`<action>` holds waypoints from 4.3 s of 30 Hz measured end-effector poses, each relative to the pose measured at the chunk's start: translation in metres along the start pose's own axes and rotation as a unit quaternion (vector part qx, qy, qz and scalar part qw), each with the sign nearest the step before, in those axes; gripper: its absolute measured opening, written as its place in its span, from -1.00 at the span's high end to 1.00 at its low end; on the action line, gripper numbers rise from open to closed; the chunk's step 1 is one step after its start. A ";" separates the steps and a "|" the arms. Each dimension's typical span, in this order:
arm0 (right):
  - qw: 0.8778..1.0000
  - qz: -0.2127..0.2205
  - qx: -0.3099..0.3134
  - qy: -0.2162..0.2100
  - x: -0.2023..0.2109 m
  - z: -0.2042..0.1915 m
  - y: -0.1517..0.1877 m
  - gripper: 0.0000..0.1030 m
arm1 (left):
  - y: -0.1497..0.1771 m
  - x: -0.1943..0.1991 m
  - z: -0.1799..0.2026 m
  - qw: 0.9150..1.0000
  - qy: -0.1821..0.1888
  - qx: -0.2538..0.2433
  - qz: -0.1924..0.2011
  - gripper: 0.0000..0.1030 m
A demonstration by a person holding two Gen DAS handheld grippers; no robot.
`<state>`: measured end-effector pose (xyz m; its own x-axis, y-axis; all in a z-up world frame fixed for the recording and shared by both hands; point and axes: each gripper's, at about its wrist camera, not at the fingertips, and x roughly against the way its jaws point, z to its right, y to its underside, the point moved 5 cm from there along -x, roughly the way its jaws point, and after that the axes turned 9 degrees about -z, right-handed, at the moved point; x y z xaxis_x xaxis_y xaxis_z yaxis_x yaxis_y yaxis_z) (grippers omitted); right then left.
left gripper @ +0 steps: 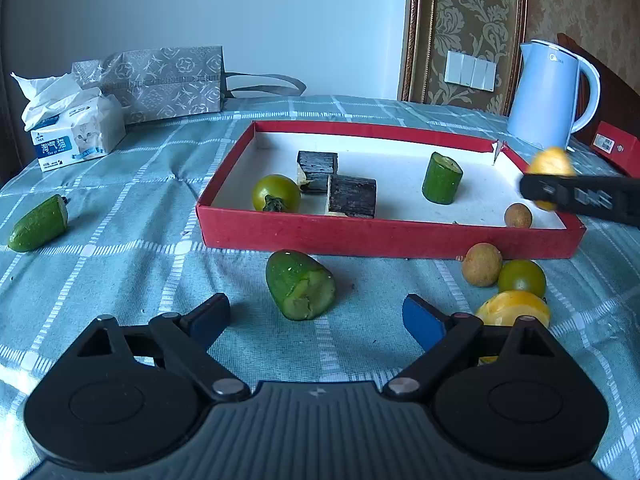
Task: Organize fruits
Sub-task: 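Carry the yellow pepper chunk into the red tray and open the right gripper, then close the left gripper on the green cucumber chunk, then lift the cucumber chunk with the left gripper while the right gripper grasps a yellow pepper piece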
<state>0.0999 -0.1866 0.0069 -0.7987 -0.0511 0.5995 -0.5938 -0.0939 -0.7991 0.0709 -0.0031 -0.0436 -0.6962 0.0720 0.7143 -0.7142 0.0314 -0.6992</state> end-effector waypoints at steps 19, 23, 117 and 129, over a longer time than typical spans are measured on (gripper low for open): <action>0.997 -0.072 0.029 0.016 -0.062 -0.020 -0.012 -0.40 | 0.000 -0.003 0.003 1.000 -0.002 -0.008 -0.004 -0.91; 0.998 -0.050 0.029 0.018 -0.052 -0.018 -0.015 -0.40 | 0.000 -0.003 0.003 1.000 -0.002 -0.008 -0.005 -0.91; 0.984 -0.069 0.024 -0.165 0.028 -0.036 0.067 -0.38 | -0.010 -0.002 -0.029 0.998 -0.009 0.053 0.024 0.26; 0.986 -0.057 0.052 -0.149 0.024 -0.052 0.065 0.05 | -0.010 -0.002 -0.029 0.998 -0.008 0.053 0.024 0.26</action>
<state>0.0374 -0.1423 -0.0333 -0.6537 -0.3230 0.6843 -0.6527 -0.2170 -0.7259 0.0813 0.0254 -0.0385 -0.7300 0.0542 0.6813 -0.6833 -0.0782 -0.7259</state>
